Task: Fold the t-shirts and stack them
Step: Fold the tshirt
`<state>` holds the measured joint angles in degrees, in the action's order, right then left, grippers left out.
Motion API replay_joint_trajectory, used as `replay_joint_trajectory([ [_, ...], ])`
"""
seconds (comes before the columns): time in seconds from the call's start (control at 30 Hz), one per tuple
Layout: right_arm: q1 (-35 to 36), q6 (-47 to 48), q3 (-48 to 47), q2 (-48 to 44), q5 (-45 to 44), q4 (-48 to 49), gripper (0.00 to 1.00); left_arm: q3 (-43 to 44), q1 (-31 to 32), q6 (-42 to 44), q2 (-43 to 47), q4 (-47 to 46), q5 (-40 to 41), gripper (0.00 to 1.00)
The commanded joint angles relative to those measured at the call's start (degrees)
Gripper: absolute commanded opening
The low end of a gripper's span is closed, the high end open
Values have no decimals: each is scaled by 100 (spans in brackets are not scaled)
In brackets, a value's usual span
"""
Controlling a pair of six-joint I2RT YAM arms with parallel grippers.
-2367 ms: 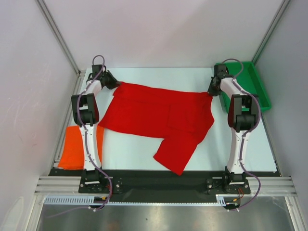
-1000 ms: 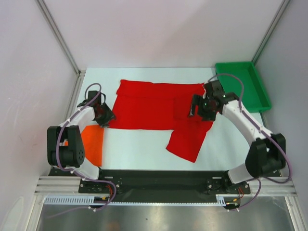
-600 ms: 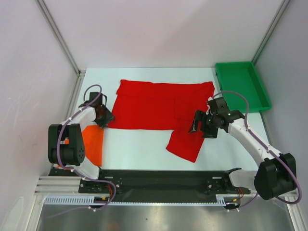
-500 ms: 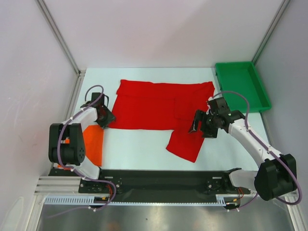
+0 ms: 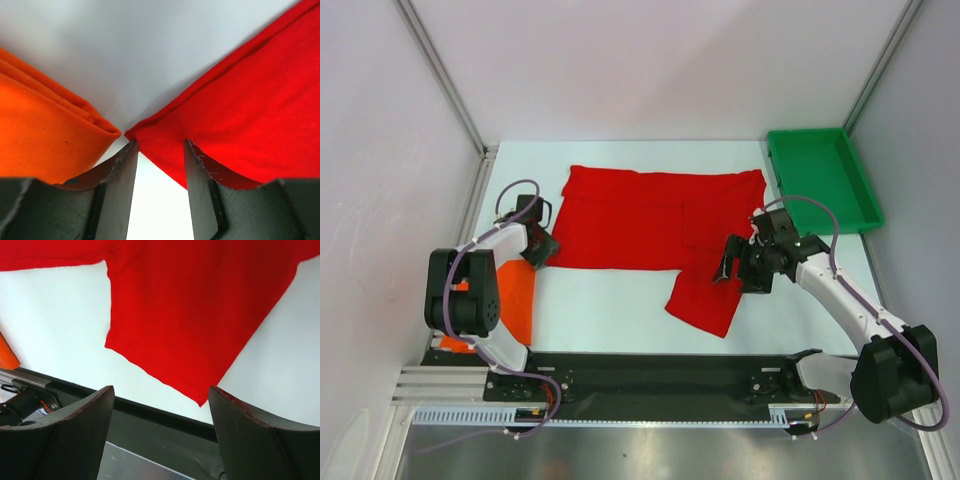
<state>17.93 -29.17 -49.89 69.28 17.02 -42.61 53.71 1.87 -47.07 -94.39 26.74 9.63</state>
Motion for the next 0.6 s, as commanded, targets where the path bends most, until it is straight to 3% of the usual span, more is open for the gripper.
replay_joint_trajectory([
  [0.0,-35,-80,111,-248,-5,-125,82,-107,24,-180,53,-46,400,48],
  [0.17,-404,-256,330,-222,-312,-300,79,-124,24,-232,-27,68,373,47],
  [0.27,-623,-344,445,-151,-533,-222,77,-98,24,-154,-79,68,408,41],
  [0.43,-695,-589,647,383,-375,409,75,25,24,31,-378,7,154,21],
  [0.57,-668,-801,717,753,-392,675,74,-1,24,162,-431,-99,57,15],
])
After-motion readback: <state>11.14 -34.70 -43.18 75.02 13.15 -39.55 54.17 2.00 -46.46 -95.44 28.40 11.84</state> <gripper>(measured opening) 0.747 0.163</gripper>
